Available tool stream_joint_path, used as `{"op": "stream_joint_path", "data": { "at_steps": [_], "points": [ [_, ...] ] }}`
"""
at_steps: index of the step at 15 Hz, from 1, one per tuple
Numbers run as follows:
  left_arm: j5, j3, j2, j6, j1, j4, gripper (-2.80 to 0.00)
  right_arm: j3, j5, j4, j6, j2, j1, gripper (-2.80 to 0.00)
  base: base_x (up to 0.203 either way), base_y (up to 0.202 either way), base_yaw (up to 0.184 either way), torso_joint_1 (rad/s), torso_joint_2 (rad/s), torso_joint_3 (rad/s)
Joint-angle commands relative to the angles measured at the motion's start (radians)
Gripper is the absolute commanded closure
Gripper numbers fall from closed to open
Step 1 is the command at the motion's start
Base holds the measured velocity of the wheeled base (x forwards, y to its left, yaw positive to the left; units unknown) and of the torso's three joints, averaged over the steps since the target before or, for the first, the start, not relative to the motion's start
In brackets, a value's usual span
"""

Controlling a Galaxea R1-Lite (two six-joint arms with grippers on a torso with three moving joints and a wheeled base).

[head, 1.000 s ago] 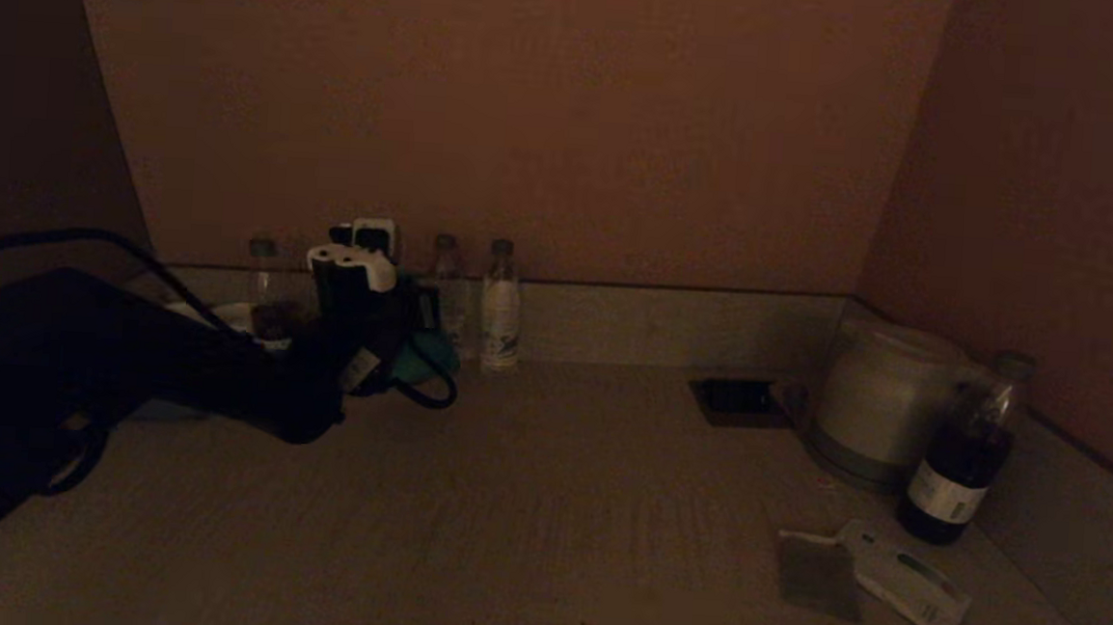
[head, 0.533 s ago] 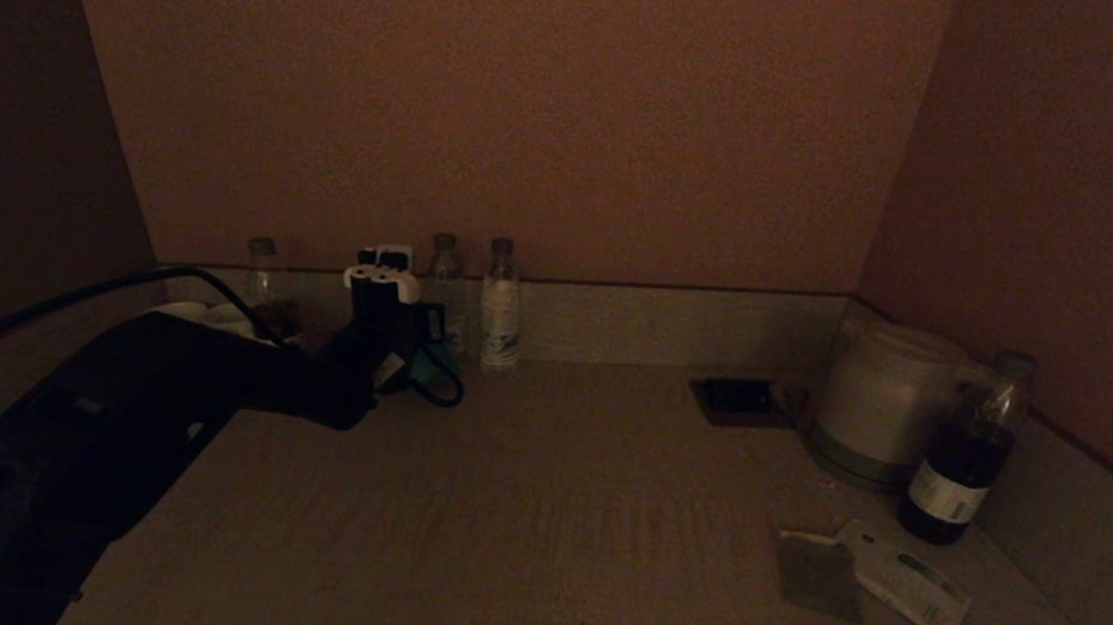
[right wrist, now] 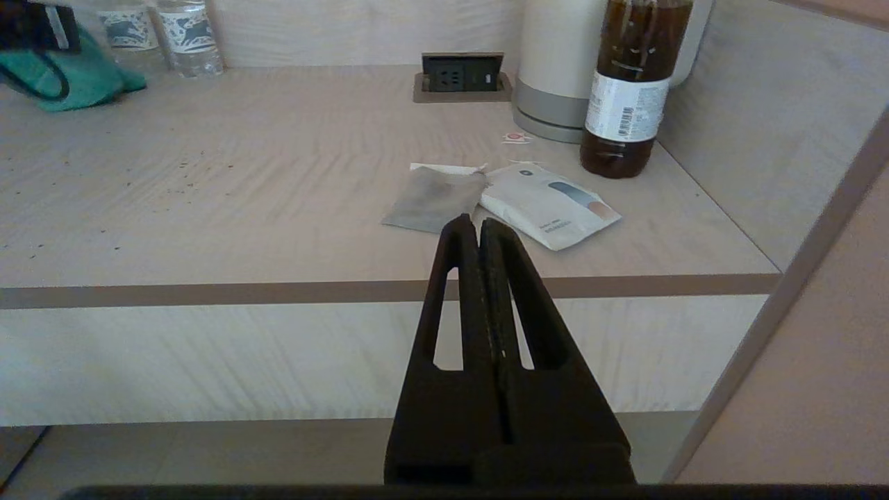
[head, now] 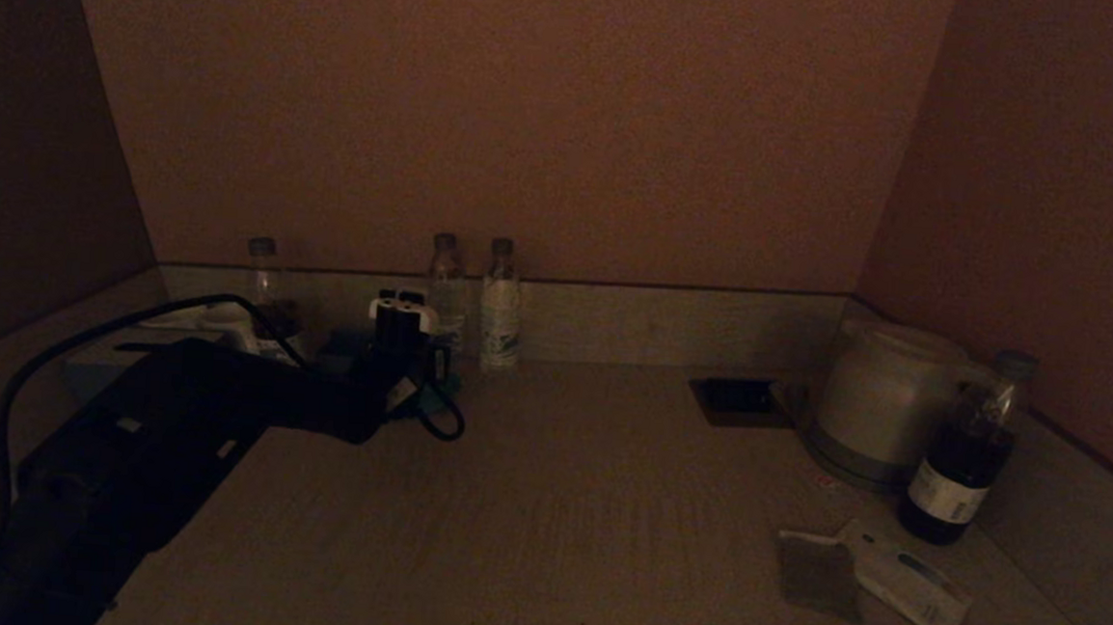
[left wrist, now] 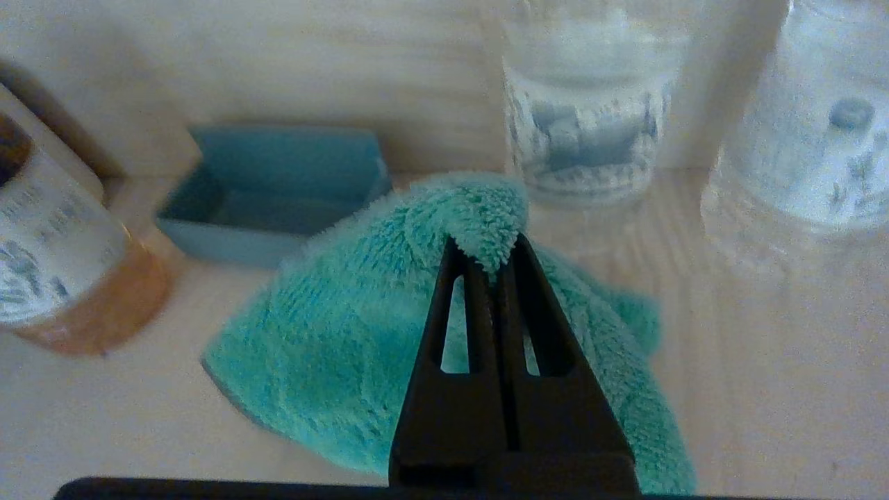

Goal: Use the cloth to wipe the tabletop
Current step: Sweep the stains on the table

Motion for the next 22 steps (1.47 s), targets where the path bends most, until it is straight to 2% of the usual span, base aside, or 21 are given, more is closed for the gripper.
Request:
{"op": "stream_joint_path", "data": {
  "at_steps": [1, 6, 9, 14, 16, 17, 22],
  "points": [
    [0.005, 0.015, -0.005, -0.001, -0.005, -0.003, 0.0, 0.0, 0.0, 0.0, 0.0, 0.0, 0.0, 0.0, 0.0, 0.0, 0.0, 0.0, 0.0, 0.0],
    [0.011, 0.16, -0.081, -0.016, -0.04, -0.019, 0.0, 0.0, 0.0, 0.0, 0.0, 0.0, 0.0, 0.0, 0.0, 0.0, 0.0, 0.0, 0.0, 0.0],
    [0.009, 0.302, -0.174, -0.063, -0.077, -0.021, 0.0, 0.0, 0.0, 0.0, 0.0, 0.0, 0.0, 0.0, 0.0, 0.0, 0.0, 0.0, 0.0, 0.0],
    [0.0, 0.609, -0.335, -0.127, -0.156, -0.022, 0.0, 0.0, 0.0, 0.0, 0.0, 0.0, 0.0, 0.0, 0.0, 0.0, 0.0, 0.0, 0.0, 0.0],
    [-0.001, 0.649, -0.366, -0.146, -0.182, -0.022, 0.0, 0.0, 0.0, 0.0, 0.0, 0.0, 0.0, 0.0, 0.0, 0.0, 0.0, 0.0, 0.0, 0.0],
    [0.0, 0.671, -0.384, -0.16, -0.201, -0.022, 0.0, 0.0, 0.0, 0.0, 0.0, 0.0, 0.0, 0.0, 0.0, 0.0, 0.0, 0.0, 0.0, 0.0],
    [0.011, 0.977, -0.598, -0.244, -0.372, -0.012, 0.0, 0.0, 0.0, 0.0, 0.0, 0.0, 0.0, 0.0, 0.0, 0.0, 0.0, 0.0, 0.0, 0.0]
  ]
}}
